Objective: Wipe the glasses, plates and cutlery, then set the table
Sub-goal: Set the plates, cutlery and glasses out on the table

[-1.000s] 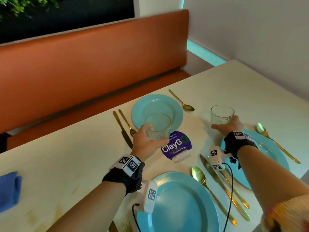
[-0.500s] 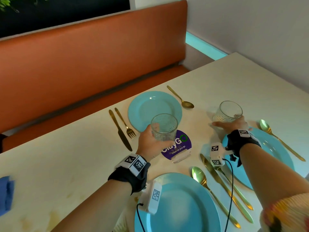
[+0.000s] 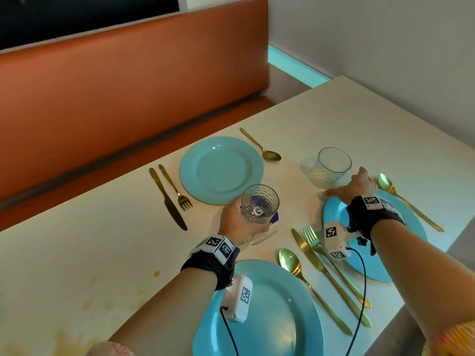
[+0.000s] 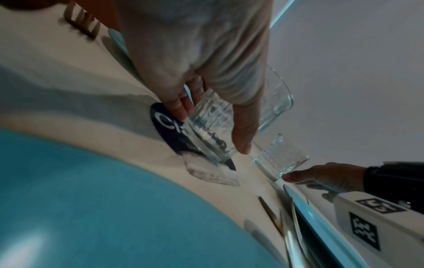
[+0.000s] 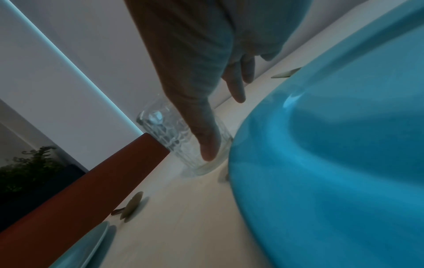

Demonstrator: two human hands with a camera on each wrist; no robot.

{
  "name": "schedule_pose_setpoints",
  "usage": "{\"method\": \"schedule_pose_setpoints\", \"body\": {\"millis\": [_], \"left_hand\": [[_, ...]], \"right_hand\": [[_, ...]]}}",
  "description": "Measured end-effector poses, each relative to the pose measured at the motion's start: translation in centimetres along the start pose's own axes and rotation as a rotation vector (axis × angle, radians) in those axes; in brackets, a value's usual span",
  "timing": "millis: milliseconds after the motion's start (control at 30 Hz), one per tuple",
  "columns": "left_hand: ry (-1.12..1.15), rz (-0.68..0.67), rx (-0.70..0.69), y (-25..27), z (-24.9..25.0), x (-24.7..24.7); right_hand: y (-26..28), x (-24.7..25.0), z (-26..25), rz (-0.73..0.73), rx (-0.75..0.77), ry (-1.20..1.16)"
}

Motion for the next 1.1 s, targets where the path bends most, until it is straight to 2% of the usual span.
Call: {"method": "schedule_pose_setpoints", "body": {"millis": [333,400,567,700,867,1100], "left_hand": [[-0.110,0.021,-0.019,-0.3,-0.3,-0.1],[-0.163,0.054,-0.039,0.3,-0.2,0.6],[-0.074,0.146,-0.033,4.0,-0.2,3.6],[0.003,0.193,-0.034,8.7,-0.6,7.1],[0.029,0.255,-0.077,17.0,-1.4,13.5],[0.056,0.400,-0.147,27.7,-5.2,23.5]], "right_hand": [[1.8,1.1,0.9,-0.012,0.068,-0.024],[2.9,1.6,0.8,-0.012,0.096,-0.021],[7.5,2.5,0.2,0.010,0.130,-0.056],[13.9,2.9,-1.5,0.054,0.207,-0.093],[25.0,1.9,-4.5,0.073,0.338,-0.157],[40.4,-3.3,-9.3,-0.107,0.532,-0.088]]}}
Point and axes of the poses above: each hand's wrist, its own y-axis away from the middle knuckle, its own x-axis out of the back of the hand, z = x × y, the point moved 3 cm from there along -y, towards the middle knuckle, and after that the axes turned 7 degrees about y, right-handed, at the moved point
